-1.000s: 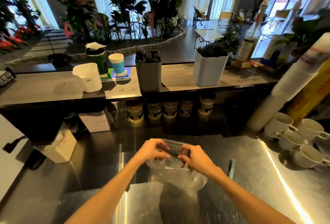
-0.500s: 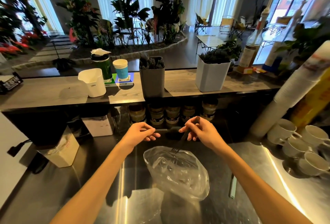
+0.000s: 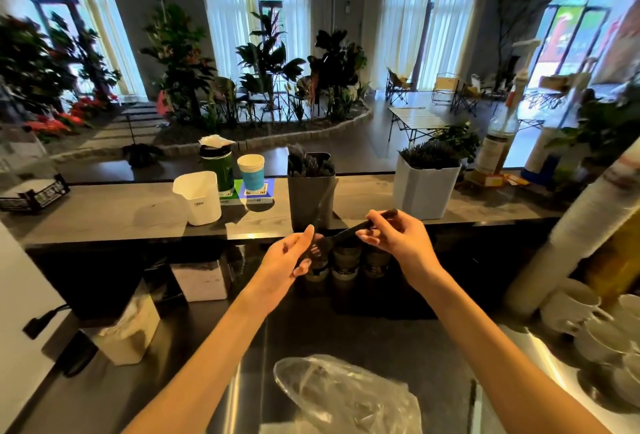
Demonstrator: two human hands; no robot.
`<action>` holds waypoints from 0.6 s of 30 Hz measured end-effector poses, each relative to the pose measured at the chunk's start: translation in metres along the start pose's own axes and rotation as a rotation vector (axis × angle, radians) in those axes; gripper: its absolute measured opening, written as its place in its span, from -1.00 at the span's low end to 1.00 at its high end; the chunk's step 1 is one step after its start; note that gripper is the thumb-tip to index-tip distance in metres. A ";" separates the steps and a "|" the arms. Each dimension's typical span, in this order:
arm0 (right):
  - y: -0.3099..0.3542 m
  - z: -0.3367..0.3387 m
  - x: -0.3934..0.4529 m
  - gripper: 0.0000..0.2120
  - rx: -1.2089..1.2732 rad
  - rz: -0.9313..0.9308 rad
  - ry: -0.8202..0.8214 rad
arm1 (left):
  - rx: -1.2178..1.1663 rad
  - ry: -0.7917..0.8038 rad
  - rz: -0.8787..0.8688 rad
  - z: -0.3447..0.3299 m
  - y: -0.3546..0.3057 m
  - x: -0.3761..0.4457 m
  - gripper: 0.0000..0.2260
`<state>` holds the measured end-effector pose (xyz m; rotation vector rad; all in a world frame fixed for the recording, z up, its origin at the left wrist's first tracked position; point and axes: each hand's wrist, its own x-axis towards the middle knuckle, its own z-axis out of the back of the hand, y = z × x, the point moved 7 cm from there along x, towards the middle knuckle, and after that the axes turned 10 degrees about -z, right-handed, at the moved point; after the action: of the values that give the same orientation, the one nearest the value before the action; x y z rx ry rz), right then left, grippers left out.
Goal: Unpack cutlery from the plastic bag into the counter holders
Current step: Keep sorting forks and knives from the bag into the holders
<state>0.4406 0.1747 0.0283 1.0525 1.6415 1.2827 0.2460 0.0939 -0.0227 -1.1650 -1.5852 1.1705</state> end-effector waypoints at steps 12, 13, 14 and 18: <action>0.027 -0.013 0.028 -0.83 -0.675 0.145 0.058 | 0.326 -0.185 -0.260 -0.001 -0.082 0.050 -0.82; 0.034 -0.019 0.029 -0.82 -0.699 0.189 0.072 | 0.366 -0.153 -0.271 -0.011 -0.087 0.055 -0.84; 0.041 -0.022 0.029 -0.82 -0.715 0.229 0.062 | 0.395 -0.116 -0.285 -0.022 -0.091 0.061 -0.84; 0.069 -0.012 0.038 -0.86 -0.759 0.324 -0.063 | 0.380 -0.049 -0.324 -0.056 -0.099 0.084 -0.82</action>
<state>0.4256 0.2163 0.0947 0.8696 0.8112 1.8533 0.2605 0.1732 0.0934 -0.6135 -1.4405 1.2194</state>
